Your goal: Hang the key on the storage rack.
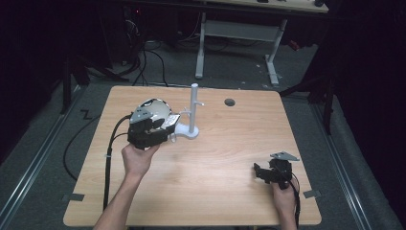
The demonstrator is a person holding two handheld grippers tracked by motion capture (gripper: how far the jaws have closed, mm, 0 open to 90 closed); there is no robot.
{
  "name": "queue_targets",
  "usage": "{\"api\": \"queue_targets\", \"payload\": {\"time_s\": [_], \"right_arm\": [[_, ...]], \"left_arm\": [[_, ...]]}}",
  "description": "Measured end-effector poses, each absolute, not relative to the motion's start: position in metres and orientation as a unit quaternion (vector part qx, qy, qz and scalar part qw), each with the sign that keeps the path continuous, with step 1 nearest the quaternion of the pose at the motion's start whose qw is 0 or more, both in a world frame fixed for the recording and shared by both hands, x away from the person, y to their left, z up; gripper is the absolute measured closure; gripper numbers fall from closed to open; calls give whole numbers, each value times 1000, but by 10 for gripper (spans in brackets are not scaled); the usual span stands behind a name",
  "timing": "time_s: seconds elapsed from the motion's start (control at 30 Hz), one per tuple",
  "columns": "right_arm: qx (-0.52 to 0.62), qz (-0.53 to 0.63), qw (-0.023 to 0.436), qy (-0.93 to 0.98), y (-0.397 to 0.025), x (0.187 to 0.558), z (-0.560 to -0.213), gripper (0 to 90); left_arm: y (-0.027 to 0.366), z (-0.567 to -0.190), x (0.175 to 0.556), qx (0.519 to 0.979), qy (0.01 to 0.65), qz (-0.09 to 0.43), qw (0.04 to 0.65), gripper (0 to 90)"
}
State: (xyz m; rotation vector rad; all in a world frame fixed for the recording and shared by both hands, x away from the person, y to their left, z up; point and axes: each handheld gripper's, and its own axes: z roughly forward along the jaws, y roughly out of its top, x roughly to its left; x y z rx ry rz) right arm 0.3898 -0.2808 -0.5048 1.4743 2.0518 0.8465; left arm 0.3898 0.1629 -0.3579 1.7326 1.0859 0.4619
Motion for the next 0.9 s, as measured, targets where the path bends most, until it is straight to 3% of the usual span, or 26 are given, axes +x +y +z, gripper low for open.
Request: {"api": "queue_targets", "payload": {"time_s": [0.9], "right_arm": [[538, 309, 236, 748, -281, 390, -505, 140]], "left_arm": [[154, -338, 411, 716, 432, 166, 523, 501]]}}
